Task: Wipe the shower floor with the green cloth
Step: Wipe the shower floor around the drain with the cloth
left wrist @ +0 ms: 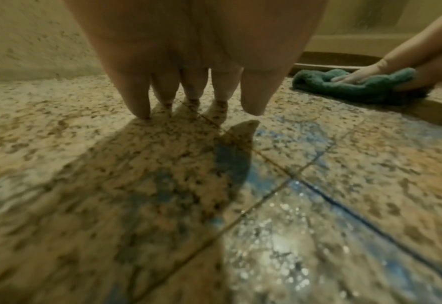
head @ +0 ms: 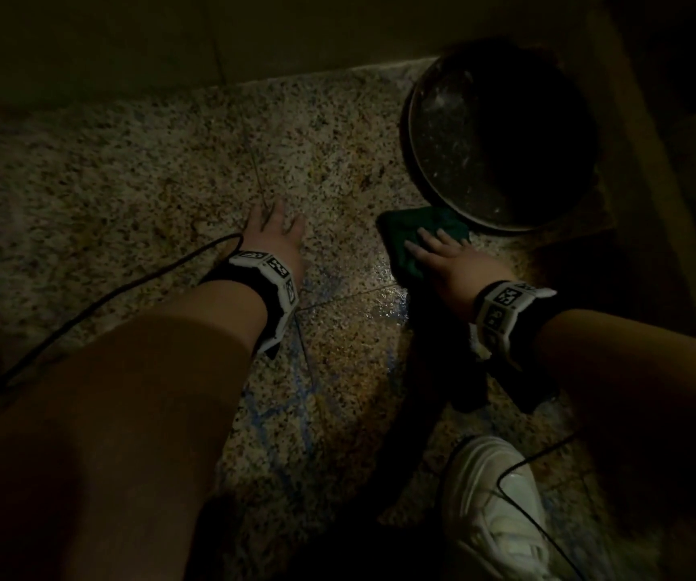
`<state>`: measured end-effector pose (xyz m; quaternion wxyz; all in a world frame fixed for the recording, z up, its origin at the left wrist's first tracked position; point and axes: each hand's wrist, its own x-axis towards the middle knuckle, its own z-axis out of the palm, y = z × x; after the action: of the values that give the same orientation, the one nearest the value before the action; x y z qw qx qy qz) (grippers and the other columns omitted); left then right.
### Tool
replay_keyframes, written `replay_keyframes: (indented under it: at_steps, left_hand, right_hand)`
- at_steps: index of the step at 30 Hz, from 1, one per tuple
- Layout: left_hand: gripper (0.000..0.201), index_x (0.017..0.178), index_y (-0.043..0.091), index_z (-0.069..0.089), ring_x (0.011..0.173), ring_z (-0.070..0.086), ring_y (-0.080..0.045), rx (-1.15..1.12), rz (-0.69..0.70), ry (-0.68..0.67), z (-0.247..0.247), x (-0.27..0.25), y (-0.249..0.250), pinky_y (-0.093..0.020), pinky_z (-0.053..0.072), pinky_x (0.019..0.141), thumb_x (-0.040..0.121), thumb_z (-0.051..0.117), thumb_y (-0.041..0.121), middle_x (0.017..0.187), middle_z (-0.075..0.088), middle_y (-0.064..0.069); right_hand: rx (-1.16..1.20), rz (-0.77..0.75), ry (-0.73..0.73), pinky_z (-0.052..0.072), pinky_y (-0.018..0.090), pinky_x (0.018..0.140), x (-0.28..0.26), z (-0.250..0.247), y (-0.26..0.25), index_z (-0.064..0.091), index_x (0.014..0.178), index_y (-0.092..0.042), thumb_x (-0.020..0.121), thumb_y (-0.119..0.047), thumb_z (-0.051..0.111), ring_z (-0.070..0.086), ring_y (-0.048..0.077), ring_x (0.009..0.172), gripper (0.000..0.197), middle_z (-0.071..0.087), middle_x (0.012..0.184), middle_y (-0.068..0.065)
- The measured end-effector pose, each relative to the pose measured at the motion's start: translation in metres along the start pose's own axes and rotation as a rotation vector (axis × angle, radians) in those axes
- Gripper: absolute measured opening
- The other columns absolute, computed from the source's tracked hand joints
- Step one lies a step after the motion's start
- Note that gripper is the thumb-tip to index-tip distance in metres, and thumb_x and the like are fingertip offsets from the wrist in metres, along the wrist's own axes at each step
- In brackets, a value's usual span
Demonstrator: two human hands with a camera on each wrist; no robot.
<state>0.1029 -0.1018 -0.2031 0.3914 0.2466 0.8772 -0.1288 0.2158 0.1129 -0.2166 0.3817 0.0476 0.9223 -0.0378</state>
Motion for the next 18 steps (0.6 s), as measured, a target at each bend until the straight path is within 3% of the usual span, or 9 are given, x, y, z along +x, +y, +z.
replay_keyframes:
  at_steps: [5, 11, 18]
  left_hand:
    - [0.064, 0.151, 0.022, -0.008, 0.144, -0.008, -0.034, 0.002, -0.012, -0.022, -0.003, -0.005, 0.003, -0.04, 0.011, 0.116, 0.102, 0.027, 0.043, 0.157, -0.019, -0.004]
    - [0.065, 0.151, 0.02, -0.008, 0.145, -0.005, -0.034, 0.034, -0.025, -0.036, -0.007, -0.008, 0.008, -0.04, 0.011, 0.116, 0.102, 0.028, 0.043, 0.157, -0.018, -0.006]
    - [0.062, 0.151, 0.016, -0.01, 0.144, -0.007, -0.034, 0.098, -0.01, -0.046, -0.005, -0.013, 0.017, -0.04, 0.009, 0.116, 0.104, 0.022, 0.04, 0.156, -0.018, -0.008]
  right_hand:
    - [0.04, -0.013, 0.023, 0.007, 0.036, 0.117, -0.011, 0.006, 0.009, 0.003, 0.152, -0.026, 0.103, -0.019, 0.031, 0.0, 0.023, 0.147, 0.057, -0.004, 0.16, 0.0]
    - [0.022, 0.118, -0.08, 0.012, 0.032, 0.116, -0.049, 0.022, 0.042, -0.003, 0.151, -0.028, 0.102, -0.019, 0.031, -0.003, 0.019, 0.147, 0.061, -0.01, 0.159, -0.003]
    - [0.071, 0.159, -0.015, 0.014, 0.038, 0.117, -0.042, 0.026, 0.031, 0.0, 0.152, -0.029, 0.102, -0.019, 0.028, -0.002, 0.023, 0.147, 0.058, -0.008, 0.16, -0.001]
